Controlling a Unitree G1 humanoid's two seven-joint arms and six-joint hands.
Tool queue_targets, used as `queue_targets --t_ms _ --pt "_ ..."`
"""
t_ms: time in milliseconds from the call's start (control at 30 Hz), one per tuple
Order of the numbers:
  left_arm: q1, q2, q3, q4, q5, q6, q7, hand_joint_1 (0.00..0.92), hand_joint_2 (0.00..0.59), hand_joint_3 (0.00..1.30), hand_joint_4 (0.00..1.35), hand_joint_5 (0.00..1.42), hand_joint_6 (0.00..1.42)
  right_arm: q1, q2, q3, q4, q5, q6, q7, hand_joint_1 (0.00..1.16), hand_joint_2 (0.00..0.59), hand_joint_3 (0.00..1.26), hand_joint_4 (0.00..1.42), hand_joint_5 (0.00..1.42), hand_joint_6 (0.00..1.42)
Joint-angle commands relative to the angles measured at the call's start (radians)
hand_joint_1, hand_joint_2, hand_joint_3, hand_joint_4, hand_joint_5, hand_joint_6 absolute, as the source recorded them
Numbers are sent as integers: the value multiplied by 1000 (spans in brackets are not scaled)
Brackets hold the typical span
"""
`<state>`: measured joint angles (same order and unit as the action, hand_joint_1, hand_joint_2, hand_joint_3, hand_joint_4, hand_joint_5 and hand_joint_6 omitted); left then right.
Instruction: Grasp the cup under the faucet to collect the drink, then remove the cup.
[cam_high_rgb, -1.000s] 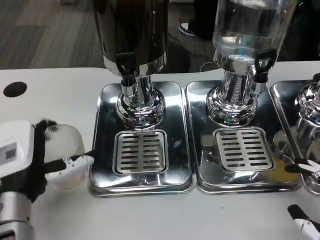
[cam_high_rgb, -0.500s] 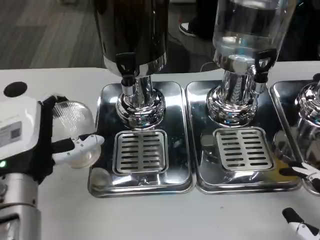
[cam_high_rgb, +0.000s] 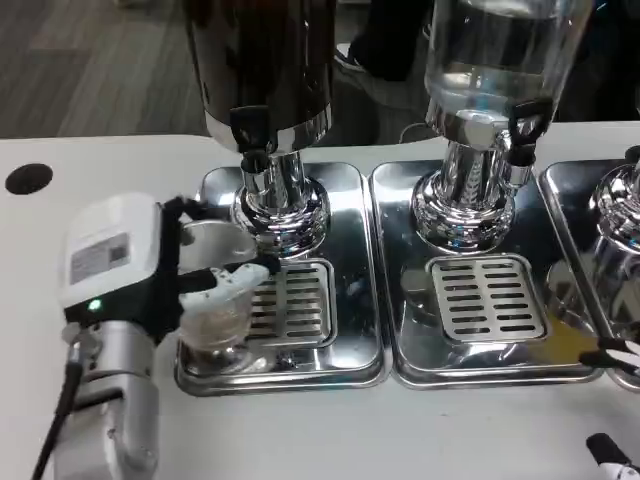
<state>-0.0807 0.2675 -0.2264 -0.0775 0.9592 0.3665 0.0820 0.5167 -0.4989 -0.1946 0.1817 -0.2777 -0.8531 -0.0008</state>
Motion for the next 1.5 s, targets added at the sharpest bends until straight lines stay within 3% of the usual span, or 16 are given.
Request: queue_targets --t_ms 33,433,933,1000,1200,1500 --pt "-39 -15 -33 22 22 5 34 353 108 454 532 852 1069 5 -14 -19 19 23 -28 7 685 326 285 145 168 81" --pt "-97 -36 -71 78 19 3 64 353 108 454 532 850 1068 -12 -19 -19 58 43 -46 26 685 326 285 145 168 81" --pt "-203 -64 -106 291 -32 -35 143 350 106 442 501 788 1011 -15 -29 -27 81 66 -50 47 685 326 285 145 168 81" --pt "-211 -66 -112 306 -37 -37 148 321 90 419 477 758 978 -22 -32 -27 90 69 -51 50 685 326 285 145 168 81" --pt "-232 -61 -128 330 -54 -36 138 89 15 314 371 671 862 -48 -36 -29 108 81 -51 58 686 325 285 145 168 81" --pt "-232 -48 -130 311 -75 -45 136 4 1 292 281 594 814 -62 -33 -28 117 80 -45 61 696 320 285 145 169 81"
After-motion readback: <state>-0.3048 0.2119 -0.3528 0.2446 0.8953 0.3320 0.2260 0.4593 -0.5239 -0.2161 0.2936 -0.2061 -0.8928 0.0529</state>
